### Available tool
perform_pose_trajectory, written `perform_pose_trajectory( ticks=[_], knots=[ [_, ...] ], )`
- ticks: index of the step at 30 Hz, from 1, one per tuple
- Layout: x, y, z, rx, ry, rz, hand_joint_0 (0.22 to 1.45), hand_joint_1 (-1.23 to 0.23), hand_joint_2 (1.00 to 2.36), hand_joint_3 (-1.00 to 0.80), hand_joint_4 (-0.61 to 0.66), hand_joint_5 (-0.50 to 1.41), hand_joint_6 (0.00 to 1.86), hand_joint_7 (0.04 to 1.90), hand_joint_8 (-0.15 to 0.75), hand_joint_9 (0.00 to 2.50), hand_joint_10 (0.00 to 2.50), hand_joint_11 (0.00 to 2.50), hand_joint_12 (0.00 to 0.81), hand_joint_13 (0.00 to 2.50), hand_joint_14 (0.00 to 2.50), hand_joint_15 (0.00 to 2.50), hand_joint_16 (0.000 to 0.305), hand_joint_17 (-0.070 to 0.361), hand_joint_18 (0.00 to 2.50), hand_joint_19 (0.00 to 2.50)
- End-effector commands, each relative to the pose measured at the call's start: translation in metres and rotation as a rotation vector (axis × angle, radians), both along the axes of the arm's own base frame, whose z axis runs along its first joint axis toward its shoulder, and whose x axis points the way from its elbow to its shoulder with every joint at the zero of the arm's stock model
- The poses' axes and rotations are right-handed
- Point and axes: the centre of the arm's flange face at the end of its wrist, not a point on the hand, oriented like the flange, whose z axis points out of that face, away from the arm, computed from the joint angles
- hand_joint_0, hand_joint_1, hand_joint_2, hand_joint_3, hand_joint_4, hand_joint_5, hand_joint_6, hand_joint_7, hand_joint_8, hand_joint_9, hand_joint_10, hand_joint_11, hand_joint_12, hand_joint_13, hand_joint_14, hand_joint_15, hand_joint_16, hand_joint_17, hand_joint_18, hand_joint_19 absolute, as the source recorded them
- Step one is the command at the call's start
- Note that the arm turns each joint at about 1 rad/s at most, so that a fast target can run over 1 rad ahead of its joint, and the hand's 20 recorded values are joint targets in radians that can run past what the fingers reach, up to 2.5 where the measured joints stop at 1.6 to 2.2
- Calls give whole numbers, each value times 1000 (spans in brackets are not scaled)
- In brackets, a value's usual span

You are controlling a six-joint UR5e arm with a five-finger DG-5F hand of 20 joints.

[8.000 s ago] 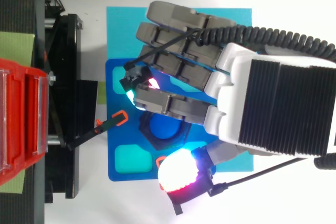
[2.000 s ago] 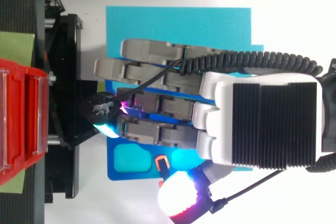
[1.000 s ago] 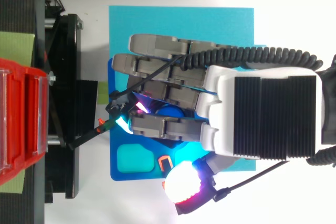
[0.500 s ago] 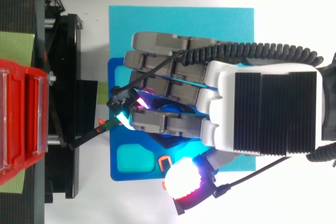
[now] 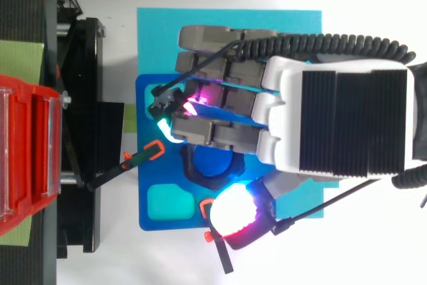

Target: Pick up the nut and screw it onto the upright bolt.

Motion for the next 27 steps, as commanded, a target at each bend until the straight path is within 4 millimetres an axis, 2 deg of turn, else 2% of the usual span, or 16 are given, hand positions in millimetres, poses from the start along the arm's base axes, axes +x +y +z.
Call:
perform_pose_trajectory(
  ticks=[1, 8, 14, 19, 22, 24, 27],
  knots=[
    [-1, -7, 1, 0, 1, 0, 542, -150, 1000, -500, 77, 17, 681, 1260, 257, 1024, 0, 0, 234, 792, 0, 15, 27, 61, 476, 71],
    [1, -17, 8, 0, -4, 5, 541, -181, 1000, -500, 24, 35, 730, 1144, 235, 1342, 0, 0, 182, 1021, 1, 42, 21, 47, 789, 277],
    [0, -27, 19, -24, 23, 5, 539, -189, 1000, -500, 28, 38, 736, 1106, 213, 1500, 3, 69, 160, 1115, 4, 64, 19, 43, 913, 348],
    [0, -32, 27, -32, 26, 0, 539, -174, 1000, -500, 25, 35, 726, 1137, 217, 1534, 4, 125, 167, 1126, 1, 78, 21, 46, 920, 350],
    [0, -35, 31, -33, 28, -3, 540, -151, 1000, -500, 93, 30, 638, 1309, 229, 1472, 6, 133, 189, 1051, 3, 72, 25, 57, 821, 330],
    [1, -37, 36, -34, 23, -3, 539, -141, 1000, -500, 143, 29, 519, 1510, 249, 1410, 5, 146, 200, 1003, 4, 73, 27, 61, 784, 324],
    [1, -37, 41, -38, 21, 0, 535, -130, 1000, -500, 182, -12, 504, 1332, 245, 1329, 7, 135, 211, 934, 3, 69, 30, 67, 720, 314]
  ],
)
